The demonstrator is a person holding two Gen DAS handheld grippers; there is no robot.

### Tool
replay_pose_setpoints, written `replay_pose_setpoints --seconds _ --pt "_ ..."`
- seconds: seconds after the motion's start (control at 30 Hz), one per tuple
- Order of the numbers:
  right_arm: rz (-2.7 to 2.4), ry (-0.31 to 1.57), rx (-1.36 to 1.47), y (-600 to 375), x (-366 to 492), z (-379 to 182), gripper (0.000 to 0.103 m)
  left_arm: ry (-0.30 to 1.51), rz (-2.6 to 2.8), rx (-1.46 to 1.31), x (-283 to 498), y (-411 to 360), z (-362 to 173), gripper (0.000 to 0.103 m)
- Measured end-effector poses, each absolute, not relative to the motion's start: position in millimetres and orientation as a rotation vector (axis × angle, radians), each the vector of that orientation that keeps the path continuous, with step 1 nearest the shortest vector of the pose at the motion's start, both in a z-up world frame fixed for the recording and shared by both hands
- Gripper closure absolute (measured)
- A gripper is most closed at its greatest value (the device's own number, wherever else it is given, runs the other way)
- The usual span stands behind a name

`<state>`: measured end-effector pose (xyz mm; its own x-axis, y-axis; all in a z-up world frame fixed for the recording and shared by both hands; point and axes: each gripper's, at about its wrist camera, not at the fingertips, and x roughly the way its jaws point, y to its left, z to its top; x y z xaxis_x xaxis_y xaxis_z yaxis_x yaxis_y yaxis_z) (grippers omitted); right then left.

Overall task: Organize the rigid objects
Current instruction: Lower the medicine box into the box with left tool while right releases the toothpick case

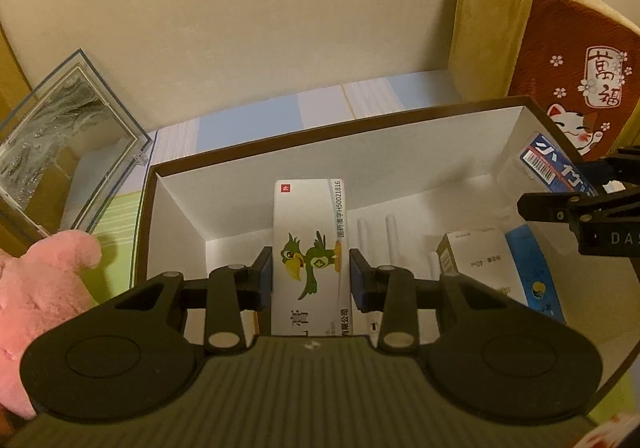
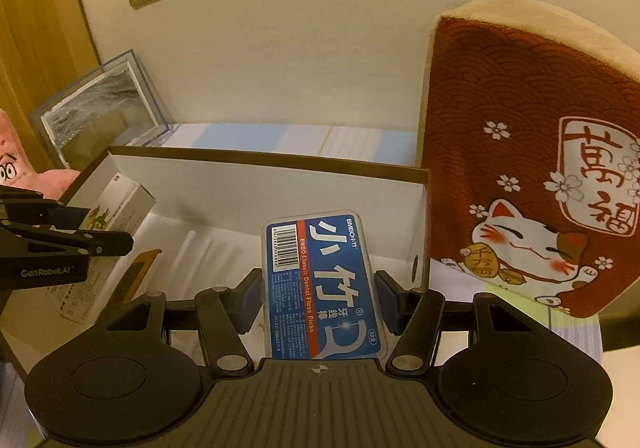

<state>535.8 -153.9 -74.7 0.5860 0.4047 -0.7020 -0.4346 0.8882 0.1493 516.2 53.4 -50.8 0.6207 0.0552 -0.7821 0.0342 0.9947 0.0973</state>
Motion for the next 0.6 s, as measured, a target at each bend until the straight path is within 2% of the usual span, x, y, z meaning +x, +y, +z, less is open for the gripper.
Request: replay_pose_setpoints --seconds 0.6 --pt "0.478 0.8 -0.046 -151 546 -80 0.048 0.922 0.009 0.098 536 59 -61 0.069"
